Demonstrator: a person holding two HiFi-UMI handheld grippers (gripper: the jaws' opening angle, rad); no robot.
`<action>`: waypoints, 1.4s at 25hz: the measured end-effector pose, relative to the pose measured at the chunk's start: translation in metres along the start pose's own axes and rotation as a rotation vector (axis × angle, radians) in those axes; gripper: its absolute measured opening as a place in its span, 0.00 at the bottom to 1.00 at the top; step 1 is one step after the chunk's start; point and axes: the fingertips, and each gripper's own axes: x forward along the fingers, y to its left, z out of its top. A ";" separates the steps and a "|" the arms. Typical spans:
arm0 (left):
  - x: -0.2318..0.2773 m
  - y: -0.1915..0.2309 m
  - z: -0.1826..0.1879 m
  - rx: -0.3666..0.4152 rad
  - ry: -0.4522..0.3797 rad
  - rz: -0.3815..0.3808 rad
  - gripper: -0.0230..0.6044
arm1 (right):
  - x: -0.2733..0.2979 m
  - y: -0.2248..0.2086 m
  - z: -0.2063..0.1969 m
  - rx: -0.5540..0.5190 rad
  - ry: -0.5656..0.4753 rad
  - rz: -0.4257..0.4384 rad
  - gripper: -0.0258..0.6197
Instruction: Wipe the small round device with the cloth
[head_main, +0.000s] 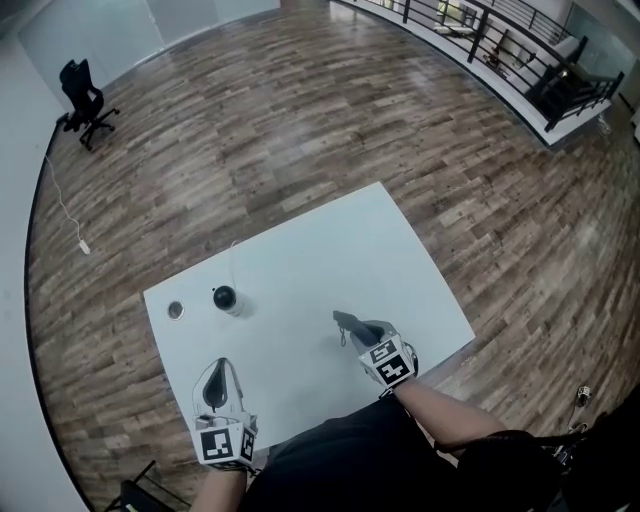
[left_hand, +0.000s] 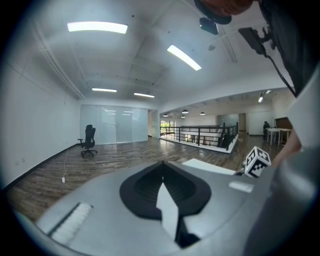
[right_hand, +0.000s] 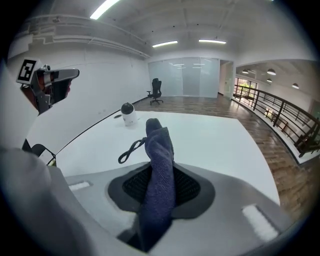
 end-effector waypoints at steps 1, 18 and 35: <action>-0.001 0.001 0.000 0.000 0.003 0.005 0.05 | 0.002 0.000 -0.004 0.000 0.011 0.002 0.20; 0.002 -0.002 -0.010 -0.033 0.052 0.017 0.05 | 0.040 0.006 -0.054 0.019 0.215 0.089 0.21; -0.001 -0.001 -0.001 -0.041 0.027 0.016 0.05 | 0.016 0.004 -0.018 -0.026 0.131 0.022 0.50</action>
